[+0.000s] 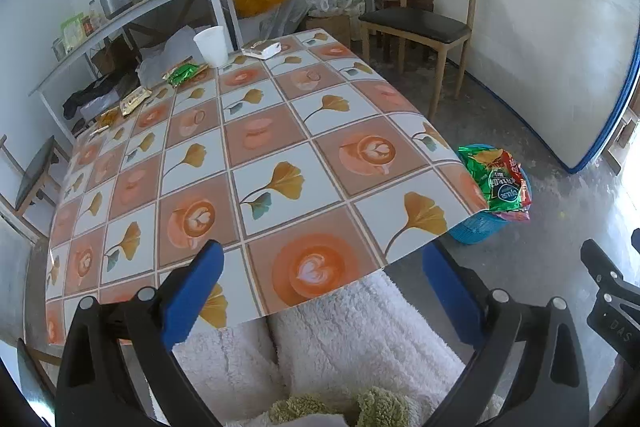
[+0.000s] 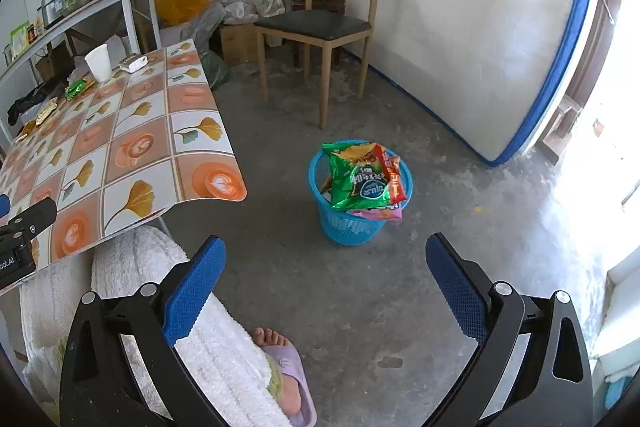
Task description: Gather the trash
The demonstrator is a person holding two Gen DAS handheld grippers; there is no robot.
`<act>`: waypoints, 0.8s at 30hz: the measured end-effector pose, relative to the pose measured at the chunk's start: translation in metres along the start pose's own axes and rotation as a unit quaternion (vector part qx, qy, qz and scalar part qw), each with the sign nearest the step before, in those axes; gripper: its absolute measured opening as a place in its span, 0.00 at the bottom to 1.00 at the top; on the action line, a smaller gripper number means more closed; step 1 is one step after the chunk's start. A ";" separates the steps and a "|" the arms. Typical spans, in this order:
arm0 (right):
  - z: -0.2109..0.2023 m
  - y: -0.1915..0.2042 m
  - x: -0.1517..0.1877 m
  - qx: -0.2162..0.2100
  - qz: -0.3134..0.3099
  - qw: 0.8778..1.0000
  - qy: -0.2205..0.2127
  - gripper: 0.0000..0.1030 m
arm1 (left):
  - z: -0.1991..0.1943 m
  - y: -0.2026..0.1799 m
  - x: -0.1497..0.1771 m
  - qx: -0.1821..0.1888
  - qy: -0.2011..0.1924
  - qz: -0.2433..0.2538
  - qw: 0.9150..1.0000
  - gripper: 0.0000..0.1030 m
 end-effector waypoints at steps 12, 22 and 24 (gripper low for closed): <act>0.000 0.002 0.000 -0.001 -0.001 1.000 -0.002 0.93 | 0.001 -0.002 0.001 0.003 0.001 0.001 1.000 0.95; -0.001 0.006 -0.003 -0.002 -0.006 1.000 -0.006 0.93 | 0.001 -0.001 0.000 0.004 0.001 0.000 1.000 0.95; -0.001 0.006 -0.004 -0.003 -0.004 1.000 -0.006 0.93 | 0.000 -0.001 0.001 0.005 0.002 -0.001 1.000 0.95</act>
Point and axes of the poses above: each gripper's, at about its wrist camera, not at the fingertips, and z roughly the way its jaws point, y to its left, x to its underside, the point moved 3 cm from there along z, roughly the way its jaws point, and after that the axes turned 13 degrees about -z, right-handed, at the moved point
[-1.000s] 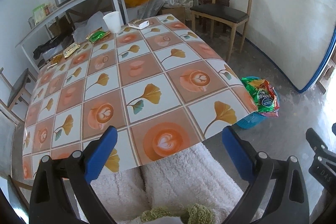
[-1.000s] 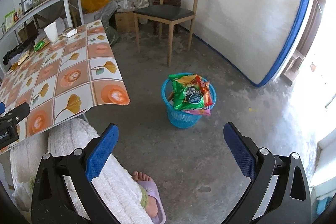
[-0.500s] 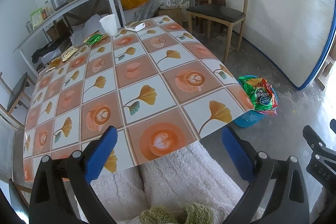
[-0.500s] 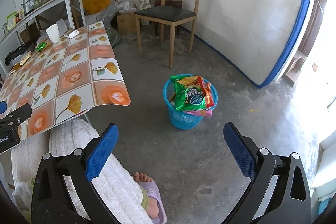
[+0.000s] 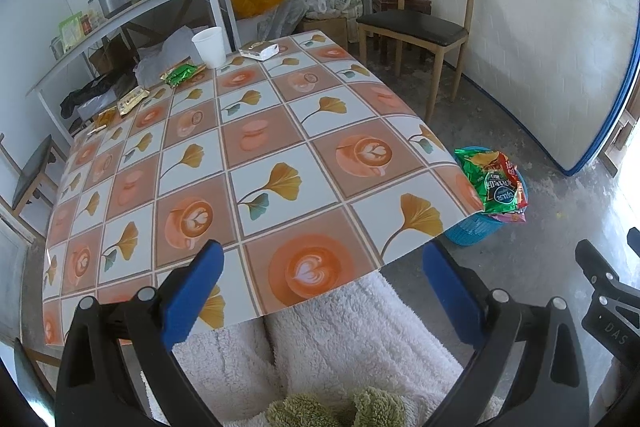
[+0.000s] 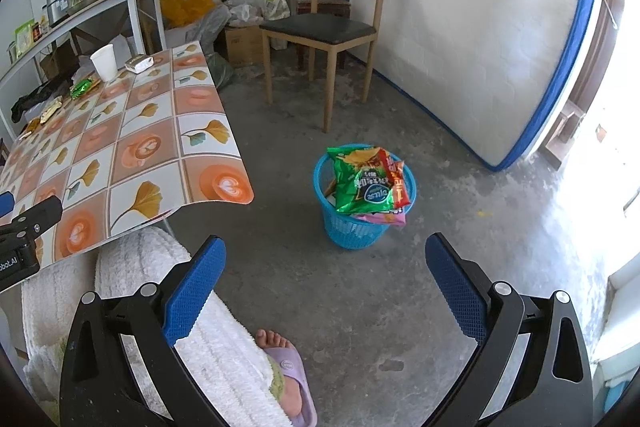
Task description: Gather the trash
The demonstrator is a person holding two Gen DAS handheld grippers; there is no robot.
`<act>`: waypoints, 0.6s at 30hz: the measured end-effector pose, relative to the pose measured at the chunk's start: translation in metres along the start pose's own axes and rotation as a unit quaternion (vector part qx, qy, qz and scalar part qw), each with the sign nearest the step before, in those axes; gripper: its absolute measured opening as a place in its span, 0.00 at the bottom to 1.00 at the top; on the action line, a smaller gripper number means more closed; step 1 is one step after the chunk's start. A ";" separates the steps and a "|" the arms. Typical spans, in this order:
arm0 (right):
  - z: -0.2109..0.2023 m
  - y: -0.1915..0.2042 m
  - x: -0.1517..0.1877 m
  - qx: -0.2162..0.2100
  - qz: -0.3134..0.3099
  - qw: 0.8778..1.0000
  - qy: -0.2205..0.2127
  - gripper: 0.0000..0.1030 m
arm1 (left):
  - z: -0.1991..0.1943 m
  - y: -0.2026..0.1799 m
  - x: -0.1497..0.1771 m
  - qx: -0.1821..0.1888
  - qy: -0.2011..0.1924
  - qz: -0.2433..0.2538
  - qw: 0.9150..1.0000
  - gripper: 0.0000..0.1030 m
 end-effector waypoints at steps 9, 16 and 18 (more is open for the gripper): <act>0.000 -0.001 -0.002 -0.001 0.001 1.000 -0.003 0.93 | -0.001 0.001 -0.001 0.000 0.000 0.000 1.000 0.95; 0.000 -0.002 -0.002 -0.001 0.002 1.000 -0.001 0.93 | -0.001 0.001 -0.001 -0.001 -0.002 0.000 1.000 0.95; 0.000 -0.002 -0.003 -0.001 0.001 1.000 -0.002 0.93 | -0.001 0.001 -0.001 -0.001 -0.002 -0.001 1.000 0.95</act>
Point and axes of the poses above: each gripper's, at about its wrist camera, not at the fingertips, and z roughly the way its jaws point, y to its left, x to its underside, the point moved 3 cm from there along z, roughly the way its jaws point, and after that the axes turned 13 degrees about -z, right-handed, at the moved point
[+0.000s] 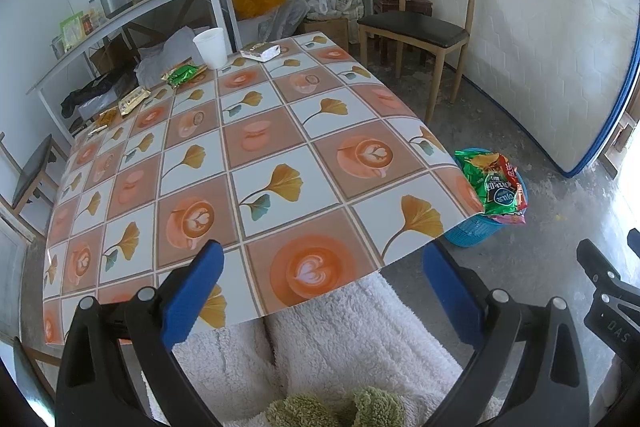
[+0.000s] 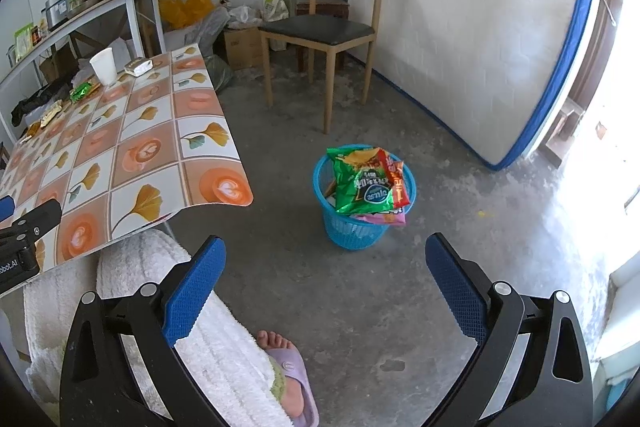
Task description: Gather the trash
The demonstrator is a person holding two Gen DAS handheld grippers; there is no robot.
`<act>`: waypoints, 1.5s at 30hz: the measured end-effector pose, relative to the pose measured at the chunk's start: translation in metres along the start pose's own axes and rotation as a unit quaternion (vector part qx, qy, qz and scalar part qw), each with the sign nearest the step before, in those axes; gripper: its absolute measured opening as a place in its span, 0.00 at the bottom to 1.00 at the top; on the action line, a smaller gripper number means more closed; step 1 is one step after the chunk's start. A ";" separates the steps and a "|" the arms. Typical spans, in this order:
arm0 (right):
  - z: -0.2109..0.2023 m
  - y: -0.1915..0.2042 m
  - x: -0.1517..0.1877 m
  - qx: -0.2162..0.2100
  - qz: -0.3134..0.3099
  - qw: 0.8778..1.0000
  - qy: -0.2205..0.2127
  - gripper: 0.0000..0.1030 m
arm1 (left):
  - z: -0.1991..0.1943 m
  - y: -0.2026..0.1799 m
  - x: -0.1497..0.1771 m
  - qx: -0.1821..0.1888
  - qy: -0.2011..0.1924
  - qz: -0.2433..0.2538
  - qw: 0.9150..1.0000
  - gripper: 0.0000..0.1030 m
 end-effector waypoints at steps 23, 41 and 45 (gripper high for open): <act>-0.005 0.002 -0.001 0.009 -0.002 1.000 -0.007 0.93 | -0.006 0.005 -0.007 -0.004 -0.014 -0.016 1.000 0.95; -0.007 0.005 -0.003 0.009 -0.003 1.000 -0.008 0.93 | -0.009 0.007 -0.007 -0.004 -0.018 -0.019 1.000 0.95; -0.007 0.007 -0.005 0.008 -0.003 1.000 -0.008 0.93 | -0.009 0.007 -0.007 -0.004 -0.019 -0.018 1.000 0.95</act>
Point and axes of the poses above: each gripper's, at about its wrist camera, not at the fingertips, and z roughly the way its jaws point, y to its left, x to its underside, the point moved 3 cm from there along z, roughly the way its jaws point, and after that the axes turned 13 degrees about -z, right-handed, at the moved point
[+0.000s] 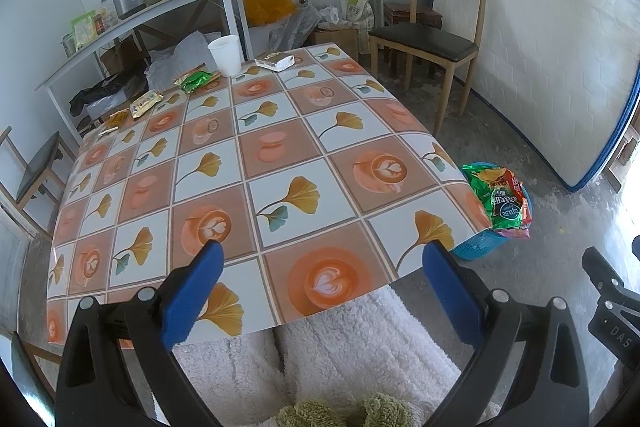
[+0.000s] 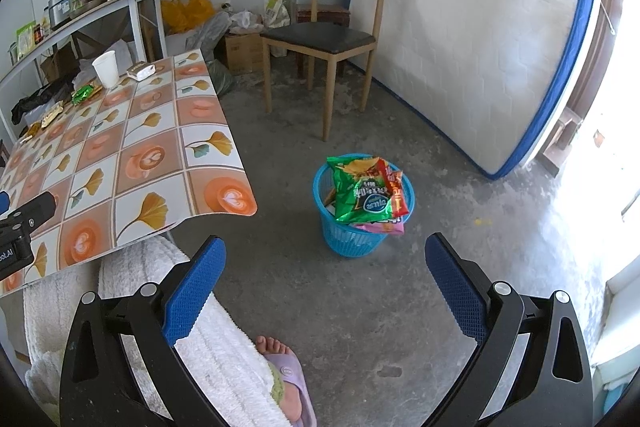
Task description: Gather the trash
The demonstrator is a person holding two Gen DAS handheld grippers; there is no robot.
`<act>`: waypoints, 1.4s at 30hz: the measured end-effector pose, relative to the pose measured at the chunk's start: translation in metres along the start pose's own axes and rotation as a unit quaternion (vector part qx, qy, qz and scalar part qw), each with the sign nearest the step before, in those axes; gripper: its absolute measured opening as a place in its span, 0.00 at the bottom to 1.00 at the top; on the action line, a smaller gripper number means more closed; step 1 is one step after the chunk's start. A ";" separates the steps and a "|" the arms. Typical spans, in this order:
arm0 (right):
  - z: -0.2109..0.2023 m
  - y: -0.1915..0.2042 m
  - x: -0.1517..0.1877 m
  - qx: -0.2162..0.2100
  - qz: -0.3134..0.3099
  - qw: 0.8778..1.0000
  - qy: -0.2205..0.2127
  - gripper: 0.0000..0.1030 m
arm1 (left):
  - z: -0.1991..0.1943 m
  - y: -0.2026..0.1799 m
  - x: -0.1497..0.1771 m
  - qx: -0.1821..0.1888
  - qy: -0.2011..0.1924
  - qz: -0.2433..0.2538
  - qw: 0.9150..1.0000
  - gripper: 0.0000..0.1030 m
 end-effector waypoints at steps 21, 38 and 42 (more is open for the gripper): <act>-0.002 0.002 0.001 0.001 0.001 1.000 -0.001 0.93 | -0.001 0.002 0.000 0.000 -0.001 -0.001 1.000 0.95; -0.003 0.003 0.000 0.002 0.001 1.000 -0.002 0.93 | -0.001 0.003 0.000 0.001 -0.002 -0.002 1.000 0.95; -0.004 0.003 0.001 0.002 0.002 1.000 -0.002 0.93 | -0.001 0.003 0.000 0.000 -0.001 -0.002 1.000 0.95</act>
Point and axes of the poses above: each gripper's, at about its wrist camera, not at the fingertips, and z roughly the way its jaws point, y to its left, x to its underside, the point moved 3 cm from there along z, roughly the way its jaws point, and after that the axes turned 13 degrees about -z, right-handed, at the moved point
